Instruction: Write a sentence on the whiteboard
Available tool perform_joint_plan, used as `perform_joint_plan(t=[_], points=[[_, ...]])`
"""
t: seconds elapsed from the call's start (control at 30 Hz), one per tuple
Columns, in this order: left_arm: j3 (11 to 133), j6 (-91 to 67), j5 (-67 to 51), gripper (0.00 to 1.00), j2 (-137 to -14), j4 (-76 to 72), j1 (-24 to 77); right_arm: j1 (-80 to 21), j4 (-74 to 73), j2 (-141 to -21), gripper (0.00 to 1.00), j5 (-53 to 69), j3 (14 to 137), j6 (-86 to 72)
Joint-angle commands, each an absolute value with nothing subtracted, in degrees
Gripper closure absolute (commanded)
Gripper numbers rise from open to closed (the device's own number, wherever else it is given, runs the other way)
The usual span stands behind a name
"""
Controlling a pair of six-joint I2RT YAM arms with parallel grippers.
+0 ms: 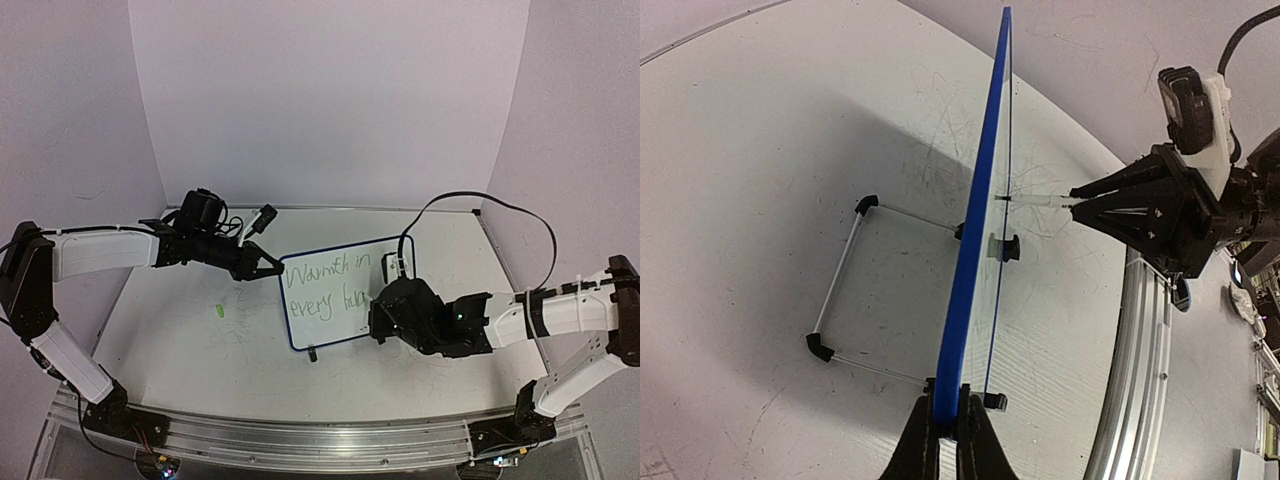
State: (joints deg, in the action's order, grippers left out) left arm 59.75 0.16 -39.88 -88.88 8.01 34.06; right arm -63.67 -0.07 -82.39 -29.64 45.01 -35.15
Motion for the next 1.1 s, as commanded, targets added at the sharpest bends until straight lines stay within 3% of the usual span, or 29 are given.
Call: perform_joint_plan(t=[0.0,0.7,1.07], points=[[60.30,4.31,-36.83,1.00,-88.79,9.25,34.37,-62.92,0.35,-82.97,1.00,-32.57,47.62,-33.49],[60.43,4.31,-36.85,1.00,-88.86,9.28,34.40,-64.38,-1.81,-83.39,1.00,-25.90,41.13,-39.36],[60.28,4.32,-36.65,1.00,-88.64,9.33,34.37,-65.70,-0.44,-86.92,1.00,-25.80,46.26,-38.05]])
